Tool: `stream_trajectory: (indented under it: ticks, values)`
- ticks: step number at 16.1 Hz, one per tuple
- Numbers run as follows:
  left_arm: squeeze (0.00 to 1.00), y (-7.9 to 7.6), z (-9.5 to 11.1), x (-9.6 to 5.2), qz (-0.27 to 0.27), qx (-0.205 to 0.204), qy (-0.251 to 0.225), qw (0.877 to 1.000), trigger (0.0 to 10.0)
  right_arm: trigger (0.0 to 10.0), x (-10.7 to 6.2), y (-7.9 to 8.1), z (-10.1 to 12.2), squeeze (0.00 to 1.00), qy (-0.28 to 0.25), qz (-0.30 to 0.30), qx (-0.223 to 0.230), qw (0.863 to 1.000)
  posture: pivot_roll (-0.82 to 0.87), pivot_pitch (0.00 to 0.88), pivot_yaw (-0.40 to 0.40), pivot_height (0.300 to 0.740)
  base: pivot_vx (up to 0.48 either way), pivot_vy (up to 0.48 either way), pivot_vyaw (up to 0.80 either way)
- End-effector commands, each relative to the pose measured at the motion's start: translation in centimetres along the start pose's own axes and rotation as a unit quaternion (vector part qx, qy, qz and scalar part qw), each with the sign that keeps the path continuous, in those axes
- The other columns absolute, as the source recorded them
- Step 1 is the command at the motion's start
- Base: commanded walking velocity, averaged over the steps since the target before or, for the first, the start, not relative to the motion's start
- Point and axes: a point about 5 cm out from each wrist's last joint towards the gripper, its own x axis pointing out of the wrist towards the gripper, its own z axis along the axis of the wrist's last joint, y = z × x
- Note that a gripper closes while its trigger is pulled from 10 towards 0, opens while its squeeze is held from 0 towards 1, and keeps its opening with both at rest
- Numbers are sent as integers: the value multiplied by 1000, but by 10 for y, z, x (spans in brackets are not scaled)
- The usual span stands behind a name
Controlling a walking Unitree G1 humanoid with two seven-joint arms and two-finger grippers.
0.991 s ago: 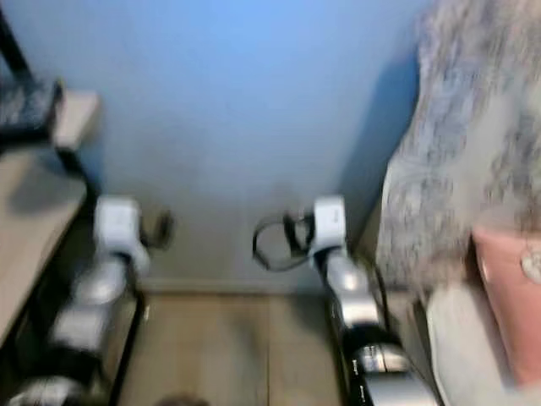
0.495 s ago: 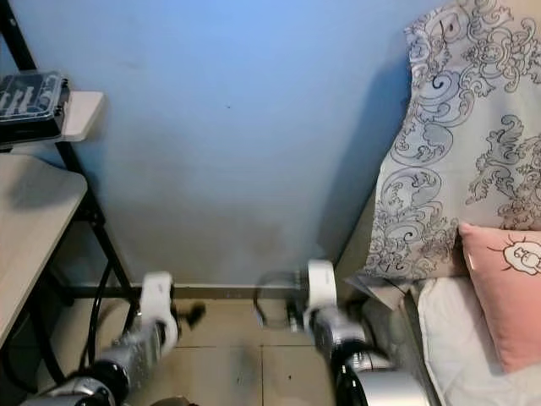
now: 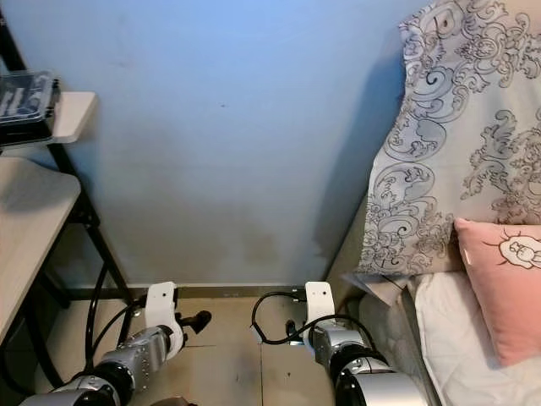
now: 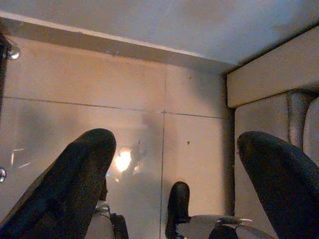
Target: Clean up the room
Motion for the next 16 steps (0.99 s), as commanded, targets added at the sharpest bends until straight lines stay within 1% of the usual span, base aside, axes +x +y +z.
stream_trajectory:
  ticks: [1,2,3,16]
  values:
    - [0,-3,-5,0,2,-9,8,1000,10000,10000,0,-2,-2,0,5,-3,-4,1000,-58,0,-49,740,0,0,0]
    - [0,-3,-6,0,4,-14,9,1000,10000,10000,0,-2,-2,0,5,-4,-4,1000,-58,0,-49,740,0,0,0]
    - [0,-7,-9,1,0,-17,12,1000,10000,10000,0,-5,-2,0,5,-10,-14,1000,-68,0,-44,740,0,0,0]
    - [0,-7,-9,1,0,-17,12,1000,10000,10000,0,-5,-2,0,5,-10,-14,1000,-68,0,-44,740,0,0,0]
